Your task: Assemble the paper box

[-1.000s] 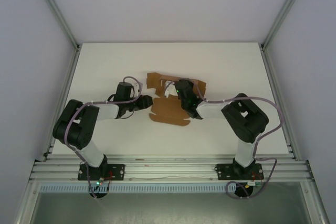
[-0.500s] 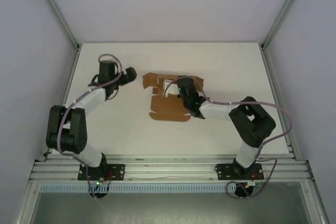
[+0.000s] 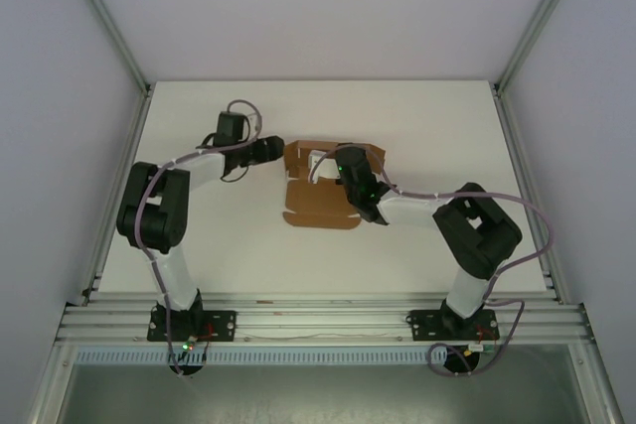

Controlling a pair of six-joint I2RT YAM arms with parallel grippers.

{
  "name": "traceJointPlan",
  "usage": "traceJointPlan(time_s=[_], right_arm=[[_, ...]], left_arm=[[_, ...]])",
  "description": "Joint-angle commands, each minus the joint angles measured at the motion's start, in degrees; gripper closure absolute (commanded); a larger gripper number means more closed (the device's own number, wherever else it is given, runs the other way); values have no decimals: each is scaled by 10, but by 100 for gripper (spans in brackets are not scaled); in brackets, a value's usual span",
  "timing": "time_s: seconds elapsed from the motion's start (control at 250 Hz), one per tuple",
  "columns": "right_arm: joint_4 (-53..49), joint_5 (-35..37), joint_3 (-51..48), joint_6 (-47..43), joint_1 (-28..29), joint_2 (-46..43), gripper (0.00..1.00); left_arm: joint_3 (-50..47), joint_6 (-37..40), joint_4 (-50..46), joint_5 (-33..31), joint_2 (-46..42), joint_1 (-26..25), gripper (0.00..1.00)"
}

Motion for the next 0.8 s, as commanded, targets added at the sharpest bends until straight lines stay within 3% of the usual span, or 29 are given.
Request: traceJointPlan(time_s=[0.0,0.46,0.688,0.795], right_arm=[[-5,14,14,2,1,5,100],[2,29,-5,-39,3,3,100],[-4,18,-3,-25,4,2,100],[0,18,0,-24,5,8,100]], left_arm=[[-40,28,67,29,-32,-9,36],[-182,68,260,2,-91,-45,36],[-169,106,304,48,-57,-73,39],[-165,118,304,28,-50,-87,39]])
